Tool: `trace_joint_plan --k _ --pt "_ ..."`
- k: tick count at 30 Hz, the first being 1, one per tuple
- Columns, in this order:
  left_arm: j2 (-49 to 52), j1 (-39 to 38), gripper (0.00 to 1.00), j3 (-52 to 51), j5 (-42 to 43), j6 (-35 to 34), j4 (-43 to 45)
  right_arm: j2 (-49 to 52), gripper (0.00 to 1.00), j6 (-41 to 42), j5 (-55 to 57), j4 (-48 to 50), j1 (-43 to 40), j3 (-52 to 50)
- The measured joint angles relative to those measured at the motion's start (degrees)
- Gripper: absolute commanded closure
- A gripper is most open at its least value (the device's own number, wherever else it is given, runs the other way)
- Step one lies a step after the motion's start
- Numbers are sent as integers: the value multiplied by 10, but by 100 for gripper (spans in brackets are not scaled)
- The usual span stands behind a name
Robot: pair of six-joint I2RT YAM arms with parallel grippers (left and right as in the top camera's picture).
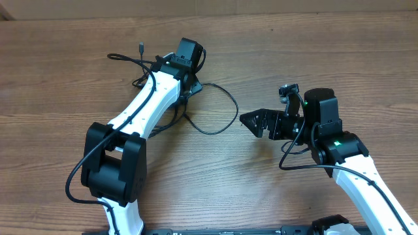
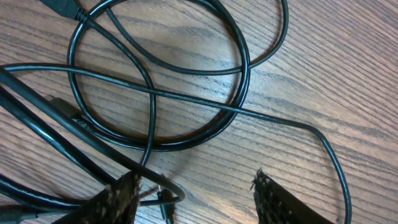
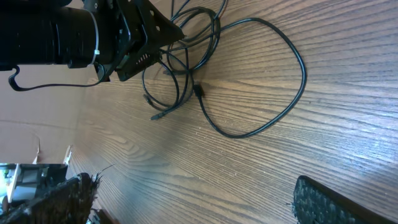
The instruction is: Untangle cables
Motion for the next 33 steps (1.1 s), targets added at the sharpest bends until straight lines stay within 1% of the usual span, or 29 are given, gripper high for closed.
trace_joint_plan --k 3,10,12,14,16,17,18,26,31,33 --pt "0 0 45 -1 0 0 1 0 0 0 0 0 0 0" --pt "4 0 45 -19 -2 0 14 0 0 0 0 -6 0 0" --pt "12 0 48 -19 -2 0 15 0 0 0 0 -7 0 0" --pt "22 0 55 -19 -1 0 16 0 0 0 0 -7 0 0" --pt "32 0 71 -20 2 0 17 0 0 0 0 -8 0 0" --pt "35 0 77 -20 6 0 19 0 0 0 0 -9 0 0" --pt "38 0 96 -21 12 -2 23 0 0 0 1 -11 0 0" --pt "40 0 96 -23 40 -3 21 0 0 0 4 -28 0 0" --pt "40 0 96 -8 54 -1 -49 0 3 0 4 -50 0 0" --pt "40 0 96 23 57 1 -90 0 3 0 4 -55 0 0"
